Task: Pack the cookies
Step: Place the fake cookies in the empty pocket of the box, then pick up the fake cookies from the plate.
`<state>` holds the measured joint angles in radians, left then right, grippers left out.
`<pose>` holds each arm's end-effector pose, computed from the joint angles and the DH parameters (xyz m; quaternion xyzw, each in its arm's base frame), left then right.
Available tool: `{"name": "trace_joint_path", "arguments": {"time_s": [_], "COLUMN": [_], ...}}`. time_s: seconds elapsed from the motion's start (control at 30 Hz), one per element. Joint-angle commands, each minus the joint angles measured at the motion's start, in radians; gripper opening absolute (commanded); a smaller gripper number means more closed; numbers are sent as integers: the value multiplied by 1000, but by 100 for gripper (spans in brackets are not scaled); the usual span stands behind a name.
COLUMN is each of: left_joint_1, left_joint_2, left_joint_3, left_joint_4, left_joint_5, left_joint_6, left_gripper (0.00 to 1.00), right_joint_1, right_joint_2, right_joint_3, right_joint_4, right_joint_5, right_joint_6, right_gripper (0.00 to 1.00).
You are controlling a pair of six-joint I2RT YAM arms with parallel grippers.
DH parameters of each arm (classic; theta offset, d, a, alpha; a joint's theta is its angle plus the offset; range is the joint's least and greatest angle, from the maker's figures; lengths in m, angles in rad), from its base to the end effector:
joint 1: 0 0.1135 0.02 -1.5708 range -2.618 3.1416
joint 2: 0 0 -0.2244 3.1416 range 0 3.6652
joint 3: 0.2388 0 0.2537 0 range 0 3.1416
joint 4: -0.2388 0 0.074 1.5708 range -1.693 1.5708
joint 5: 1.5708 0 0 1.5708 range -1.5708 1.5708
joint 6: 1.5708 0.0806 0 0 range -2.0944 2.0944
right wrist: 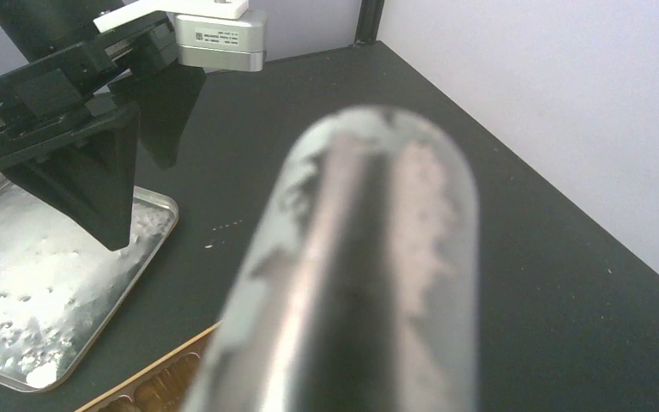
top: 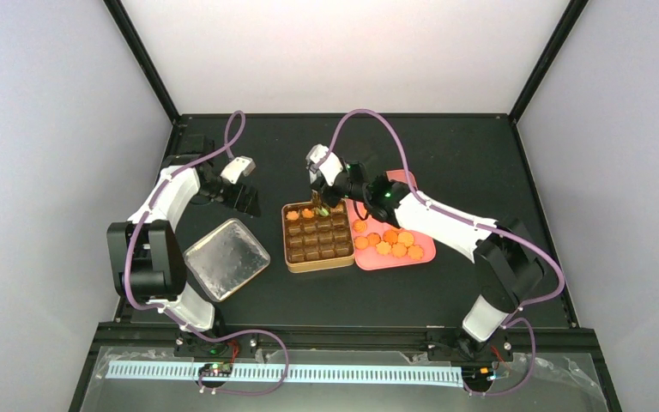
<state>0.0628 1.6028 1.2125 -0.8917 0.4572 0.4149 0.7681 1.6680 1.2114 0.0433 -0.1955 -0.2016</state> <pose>0.3212 -0.0155 0.1592 0.2009 0.9432 -0.1847 0.1892 0.2982 0.3098 0.2205 -0.4355 0.7122 0.2306 0.4998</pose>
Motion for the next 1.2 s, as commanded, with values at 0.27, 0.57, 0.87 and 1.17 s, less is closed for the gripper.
{"name": "trace_joint_path", "arguments": {"time_s": [0.27,0.57,0.87,1.17], "left_joint_1": [6,5,5,5], "left_joint_2": [-35,-31,-38,-42], "left_joint_3": [7,9,9,11], "left_joint_4": [-10,-6,-7,-10], "left_joint_5": [30,35,42,47], "left_joint_6": [5,4,6,4], "left_gripper": [98,98,98,98], "right_joint_1": [3,-27,-87,-97], "right_joint_2": [-57,-218,-392,-408], "right_joint_3": [31,-91,-288,-380], "right_joint_4": [13,23,4,17], "right_joint_5": [42,177,284,231], "right_joint_6": [4,54,152,207], "right_gripper": [27,26,27,29]}}
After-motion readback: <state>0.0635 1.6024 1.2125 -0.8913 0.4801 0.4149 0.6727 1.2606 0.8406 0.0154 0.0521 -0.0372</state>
